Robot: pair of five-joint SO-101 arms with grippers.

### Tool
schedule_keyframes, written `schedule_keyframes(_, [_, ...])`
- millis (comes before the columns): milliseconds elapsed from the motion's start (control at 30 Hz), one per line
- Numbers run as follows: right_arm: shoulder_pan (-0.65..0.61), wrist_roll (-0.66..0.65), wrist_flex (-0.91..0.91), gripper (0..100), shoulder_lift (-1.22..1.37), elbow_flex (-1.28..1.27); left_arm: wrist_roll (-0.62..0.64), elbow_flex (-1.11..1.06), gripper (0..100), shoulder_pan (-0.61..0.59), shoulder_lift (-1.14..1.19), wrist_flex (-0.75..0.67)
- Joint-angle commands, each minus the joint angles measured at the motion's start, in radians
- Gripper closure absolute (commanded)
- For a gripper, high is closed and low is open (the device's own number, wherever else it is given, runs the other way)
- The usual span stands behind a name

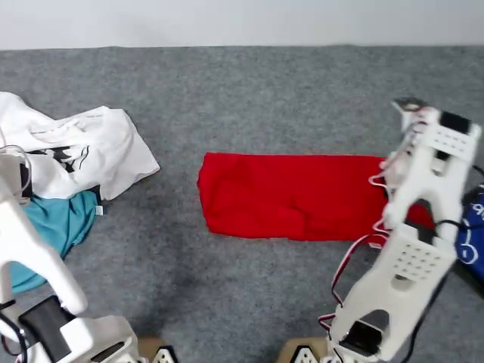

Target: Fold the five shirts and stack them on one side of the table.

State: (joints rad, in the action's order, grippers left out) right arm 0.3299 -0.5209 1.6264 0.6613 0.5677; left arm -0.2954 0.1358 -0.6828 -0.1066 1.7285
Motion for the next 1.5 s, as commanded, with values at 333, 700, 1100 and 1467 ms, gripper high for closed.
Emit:
schedule_keyframes(333, [-0.364,0.097,0.163,98.9,-0.076,0.215,-0.003,0.002,100,-0.008,-0.054,0.025])
schedule_keyframes(700, [-0.636,0.137,0.162,98.9,-0.120,0.215,-0.003,0.002,100,-0.008,-0.054,0.025])
schedule_keyframes(1100, [-0.797,0.130,0.073,98.9,-0.084,0.215,-0.002,-0.042,100,-0.008,-0.064,0.025])
schedule_keyframes(1467, [-0.869,0.104,-0.035,98.9,0.022,0.216,-0.005,-0.243,100,-0.002,-0.229,0.023])
